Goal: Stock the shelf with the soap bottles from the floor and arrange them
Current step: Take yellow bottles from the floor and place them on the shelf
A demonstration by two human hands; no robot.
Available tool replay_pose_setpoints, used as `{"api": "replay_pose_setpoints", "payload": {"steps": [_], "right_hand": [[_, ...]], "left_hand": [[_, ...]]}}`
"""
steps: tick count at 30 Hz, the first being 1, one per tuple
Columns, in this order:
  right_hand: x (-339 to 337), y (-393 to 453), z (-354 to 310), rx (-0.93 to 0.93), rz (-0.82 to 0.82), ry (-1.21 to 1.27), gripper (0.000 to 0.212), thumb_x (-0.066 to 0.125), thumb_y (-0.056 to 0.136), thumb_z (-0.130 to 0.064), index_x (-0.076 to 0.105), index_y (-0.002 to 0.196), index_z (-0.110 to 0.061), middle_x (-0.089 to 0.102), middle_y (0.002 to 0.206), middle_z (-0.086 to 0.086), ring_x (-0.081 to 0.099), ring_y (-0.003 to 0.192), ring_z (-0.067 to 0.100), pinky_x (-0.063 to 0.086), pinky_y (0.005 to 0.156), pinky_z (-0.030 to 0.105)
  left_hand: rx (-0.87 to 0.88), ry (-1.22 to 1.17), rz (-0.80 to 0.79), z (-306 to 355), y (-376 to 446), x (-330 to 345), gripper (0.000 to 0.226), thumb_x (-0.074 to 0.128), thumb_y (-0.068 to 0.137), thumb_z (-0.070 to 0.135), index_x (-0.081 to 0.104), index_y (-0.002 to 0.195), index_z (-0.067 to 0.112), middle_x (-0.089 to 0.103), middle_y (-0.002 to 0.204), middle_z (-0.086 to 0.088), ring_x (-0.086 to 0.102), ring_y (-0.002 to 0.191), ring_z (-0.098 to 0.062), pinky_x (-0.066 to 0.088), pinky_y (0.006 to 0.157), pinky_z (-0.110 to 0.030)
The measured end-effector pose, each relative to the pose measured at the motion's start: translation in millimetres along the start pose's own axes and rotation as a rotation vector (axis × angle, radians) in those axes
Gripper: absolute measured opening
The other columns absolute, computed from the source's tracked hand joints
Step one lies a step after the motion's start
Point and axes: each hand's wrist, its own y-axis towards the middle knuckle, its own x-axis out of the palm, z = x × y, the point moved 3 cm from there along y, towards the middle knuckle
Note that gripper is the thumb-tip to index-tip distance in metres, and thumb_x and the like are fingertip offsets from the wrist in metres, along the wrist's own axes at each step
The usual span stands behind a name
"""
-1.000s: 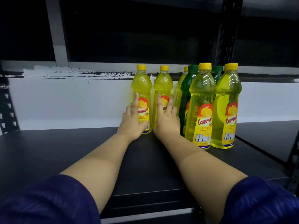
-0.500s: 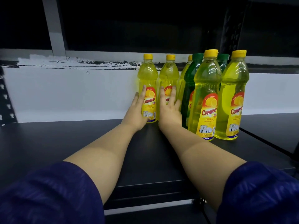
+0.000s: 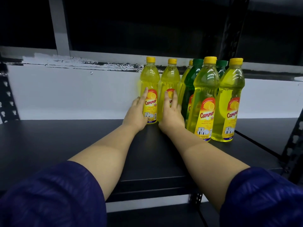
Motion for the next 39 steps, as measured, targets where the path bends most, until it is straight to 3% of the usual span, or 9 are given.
{"api": "replay_pose_setpoints", "payload": {"steps": [4,9,14,18,21,25,33,36,39], "right_hand": [[-8,-16,0,0.029,-0.06,0.094,0.112,0.075,0.091,-0.027,-0.006,0.167,-0.02,-0.004,0.174,0.01,0.021,0.154,0.04,0.039,0.116,0.049],[-38,-68,1,-0.014,-0.061,0.138,0.09,0.069,0.093,-0.039,0.019,0.166,-0.02,0.044,0.158,0.011,0.043,0.141,0.035,0.047,0.107,0.047],[-88,-154,0,-0.101,-0.015,0.177,0.073,0.064,0.093,-0.045,0.04,0.159,-0.024,0.058,0.146,0.009,0.052,0.133,0.034,0.047,0.105,0.044],[-113,-248,1,-0.177,0.047,0.274,0.07,0.062,0.092,-0.046,0.045,0.156,-0.022,0.057,0.148,0.002,0.048,0.139,0.026,0.042,0.114,0.049],[-113,-319,-1,-0.198,0.04,0.369,0.066,0.063,0.092,-0.043,0.047,0.153,-0.024,0.057,0.145,-0.002,0.046,0.136,0.022,0.043,0.112,0.043],[-74,-406,-1,-0.064,-0.138,0.41,0.064,0.062,0.096,-0.046,0.041,0.154,-0.026,0.056,0.141,0.001,0.049,0.128,0.025,0.048,0.099,0.044],[79,-578,10,0.262,-0.695,0.416,0.069,0.065,0.094,-0.053,0.04,0.151,-0.023,0.059,0.14,0.009,0.057,0.124,0.033,0.055,0.09,0.046],[120,-632,7,0.327,-0.828,0.388,0.075,0.064,0.09,-0.056,0.039,0.152,-0.022,0.058,0.141,0.01,0.058,0.124,0.035,0.055,0.091,0.047],[150,-669,1,0.354,-0.931,0.382,0.078,0.062,0.088,-0.058,0.039,0.153,-0.02,0.058,0.14,0.013,0.059,0.125,0.036,0.054,0.094,0.047]], "left_hand": [[-0.117,0.21,-0.062,9,-19,-13,0.094,0.068,0.094,0.031,0.004,0.161,0.048,0.051,0.138,-0.013,0.057,0.12,-0.036,0.053,0.094,-0.05],[-0.198,0.283,-0.181,30,-64,-44,0.05,0.061,0.095,0.047,0.055,0.144,0.036,0.059,0.137,-0.011,0.055,0.127,-0.038,0.051,0.099,-0.048],[-0.246,0.258,-0.28,72,-131,-95,0.057,0.064,0.093,0.051,0.056,0.145,0.031,0.053,0.15,-0.001,0.05,0.137,-0.028,0.045,0.109,-0.042],[-0.186,0.247,-0.204,109,-213,-143,0.059,0.064,0.092,0.052,0.056,0.145,0.028,0.042,0.159,-0.003,0.039,0.146,-0.024,0.038,0.116,-0.042],[-0.154,0.251,-0.129,128,-285,-173,0.05,0.063,0.093,0.051,0.061,0.138,0.028,0.049,0.15,0.001,0.047,0.136,-0.024,0.044,0.108,-0.045],[-0.214,0.25,-0.111,119,-377,-178,0.032,0.063,0.093,0.05,0.071,0.114,0.027,0.061,0.123,0.002,0.058,0.113,-0.024,0.05,0.096,-0.046],[-0.73,0.261,-0.566,-1,-555,-98,0.013,0.071,0.086,0.038,0.067,0.091,0.027,0.069,0.094,0.004,0.067,0.091,-0.023,0.058,0.081,-0.039],[-0.86,0.312,-0.773,-39,-605,-70,0.016,0.067,0.081,0.038,0.063,0.09,0.026,0.07,0.097,-0.001,0.068,0.092,-0.026,0.058,0.081,-0.037],[-0.901,0.356,-0.846,-62,-634,-52,0.027,0.065,0.086,0.043,0.068,0.104,0.023,0.07,0.116,-0.006,0.065,0.109,-0.029,0.053,0.091,-0.036]]}}
